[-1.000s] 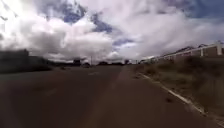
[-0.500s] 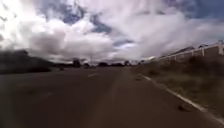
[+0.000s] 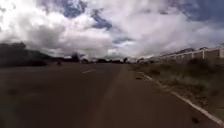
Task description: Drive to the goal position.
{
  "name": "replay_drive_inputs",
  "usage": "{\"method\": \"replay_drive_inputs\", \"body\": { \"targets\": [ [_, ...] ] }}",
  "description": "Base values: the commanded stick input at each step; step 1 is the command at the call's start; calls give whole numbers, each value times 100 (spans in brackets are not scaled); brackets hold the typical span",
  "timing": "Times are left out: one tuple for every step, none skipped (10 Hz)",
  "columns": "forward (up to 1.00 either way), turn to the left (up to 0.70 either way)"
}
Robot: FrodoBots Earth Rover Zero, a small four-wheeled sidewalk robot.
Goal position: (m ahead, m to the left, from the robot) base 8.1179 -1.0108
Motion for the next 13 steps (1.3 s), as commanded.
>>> {"method": "replay_drive_inputs", "body": {
  "targets": [
    [70, 1],
    [70, 1],
    [70, 1],
    [70, 1],
    [70, 1],
    [70, 1],
    [70, 1],
    [70, -34],
    [70, -34],
    [70, 1],
    [70, 1],
    [70, 1],
    [70, 1]
  ]
}}
